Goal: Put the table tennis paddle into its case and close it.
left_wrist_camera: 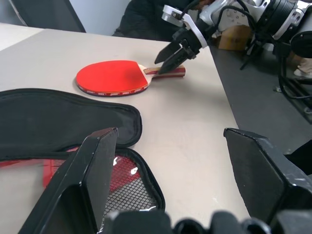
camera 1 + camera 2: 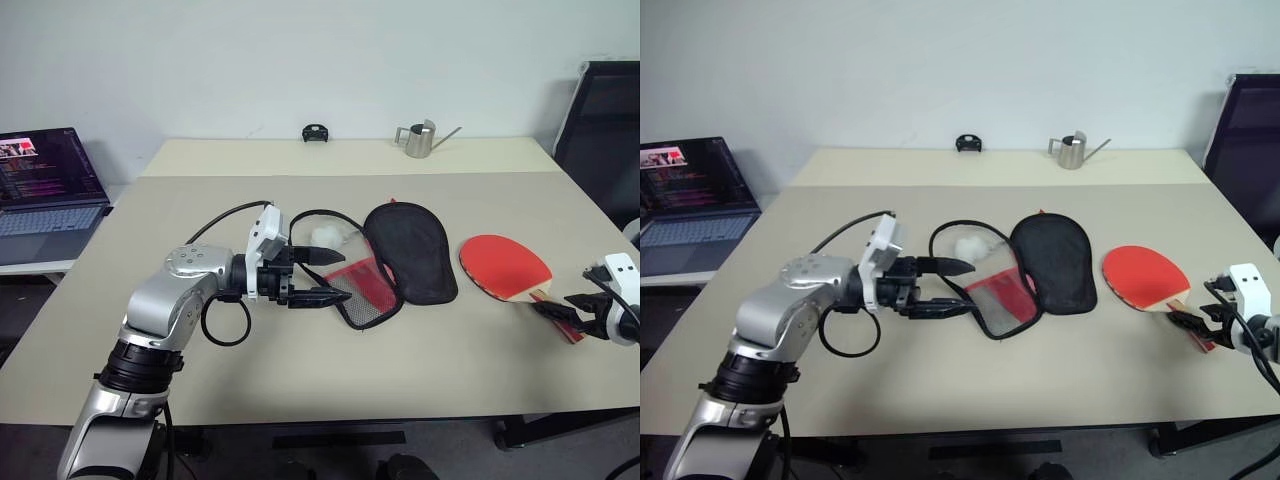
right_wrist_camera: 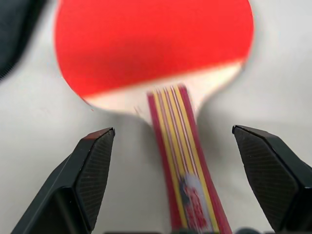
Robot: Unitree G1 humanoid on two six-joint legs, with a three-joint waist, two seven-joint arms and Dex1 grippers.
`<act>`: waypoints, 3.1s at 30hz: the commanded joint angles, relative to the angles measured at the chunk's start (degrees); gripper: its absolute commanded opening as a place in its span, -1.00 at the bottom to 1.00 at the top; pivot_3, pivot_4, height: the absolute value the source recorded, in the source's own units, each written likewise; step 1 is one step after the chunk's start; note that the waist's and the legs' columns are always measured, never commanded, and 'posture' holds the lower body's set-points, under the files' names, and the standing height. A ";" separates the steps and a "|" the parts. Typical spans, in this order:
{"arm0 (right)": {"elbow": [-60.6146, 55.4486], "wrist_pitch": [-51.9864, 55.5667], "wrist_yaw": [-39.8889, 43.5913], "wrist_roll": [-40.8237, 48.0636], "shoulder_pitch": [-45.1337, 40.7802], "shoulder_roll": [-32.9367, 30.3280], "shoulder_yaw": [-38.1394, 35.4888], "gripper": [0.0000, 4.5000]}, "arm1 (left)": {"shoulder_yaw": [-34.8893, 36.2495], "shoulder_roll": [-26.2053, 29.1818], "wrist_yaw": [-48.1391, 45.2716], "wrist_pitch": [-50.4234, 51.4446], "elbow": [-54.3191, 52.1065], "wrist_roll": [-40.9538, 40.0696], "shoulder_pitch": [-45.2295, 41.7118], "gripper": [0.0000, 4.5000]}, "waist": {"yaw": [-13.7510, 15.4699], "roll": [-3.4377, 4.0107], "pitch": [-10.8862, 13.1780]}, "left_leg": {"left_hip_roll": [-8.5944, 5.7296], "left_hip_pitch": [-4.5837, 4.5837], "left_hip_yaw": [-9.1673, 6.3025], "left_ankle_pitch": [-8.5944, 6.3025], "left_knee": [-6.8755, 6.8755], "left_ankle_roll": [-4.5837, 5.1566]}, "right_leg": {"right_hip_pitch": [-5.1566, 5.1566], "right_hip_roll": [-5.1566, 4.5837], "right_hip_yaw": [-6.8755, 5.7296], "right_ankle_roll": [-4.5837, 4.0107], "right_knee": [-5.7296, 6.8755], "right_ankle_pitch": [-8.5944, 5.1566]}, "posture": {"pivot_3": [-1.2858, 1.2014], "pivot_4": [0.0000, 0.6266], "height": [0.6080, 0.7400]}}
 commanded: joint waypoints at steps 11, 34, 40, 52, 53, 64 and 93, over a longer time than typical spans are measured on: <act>6.53 -10.50 -0.38 -0.97 -2.99 -0.26 3.33 0.88 | 0.53 0.60 -0.67 -1.40 -0.20 0.18 -1.74 0.69 | 0.06 0.01 0.00 | 0.00 0.00 0.00 0.01 0.01 -0.01 | 0.00 0.00 -0.01 0.00 0.00 0.00 | 0.03 -0.52 1.00; 14.55 -17.63 1.24 -5.17 -6.48 0.02 12.21 -0.43 | 1.07 1.82 -0.17 -1.49 0.08 0.92 -0.87 0.69 | -0.04 -0.08 -0.06 | 0.01 0.17 0.03 0.03 0.12 -0.04 | 0.14 0.01 0.04 0.05 0.11 0.04 | 0.03 -0.52 1.00; 10.05 -13.20 -4.90 -3.25 -7.16 1.03 8.22 -0.51 | 2.60 3.21 0.90 -1.74 0.58 1.56 0.45 0.69 | -0.13 -0.10 -0.04 | 0.03 0.90 -0.02 0.01 0.05 -0.03 | 0.92 0.01 0.01 0.05 -0.10 0.04 | 0.03 -0.52 1.00; -21.86 11.91 -19.11 7.11 -11.58 7.72 0.38 -0.51 | 5.92 4.58 4.03 -1.83 -0.80 0.97 5.16 0.69 | 0.00 0.02 0.02 | 0.03 0.74 -0.11 0.01 -0.03 -0.03 | 0.81 0.00 -0.04 0.07 -0.21 0.05 | 0.03 -0.52 1.00; -23.74 13.58 -20.54 7.44 -12.32 9.08 0.75 -0.51 | 5.92 4.52 4.14 -1.82 -0.84 0.98 5.24 0.69 | -0.09 0.02 0.02 | 0.04 0.75 -0.11 0.01 -0.04 -0.03 | 0.81 0.00 -0.03 0.07 -0.20 0.05 | 0.03 -0.52 1.00; -26.17 19.34 -37.69 3.06 -21.14 29.30 9.56 -0.51 | 5.67 4.23 3.92 -2.64 -0.08 1.62 4.34 0.69 | 0.03 0.02 0.02 | 0.00 0.53 -0.11 0.01 -0.05 -0.03 | 0.53 -0.02 -0.04 0.07 -0.14 0.05 | 0.03 -0.52 1.00; -7.99 6.41 -42.41 -5.73 -21.93 36.93 16.55 -0.51 | 5.33 3.01 4.16 -3.24 -0.28 2.00 4.43 0.69 | -0.08 0.02 0.01 | -0.01 -0.25 -0.06 0.08 -0.01 -0.14 | -0.26 -0.02 -0.02 0.05 -0.05 0.06 | 0.03 -0.52 1.00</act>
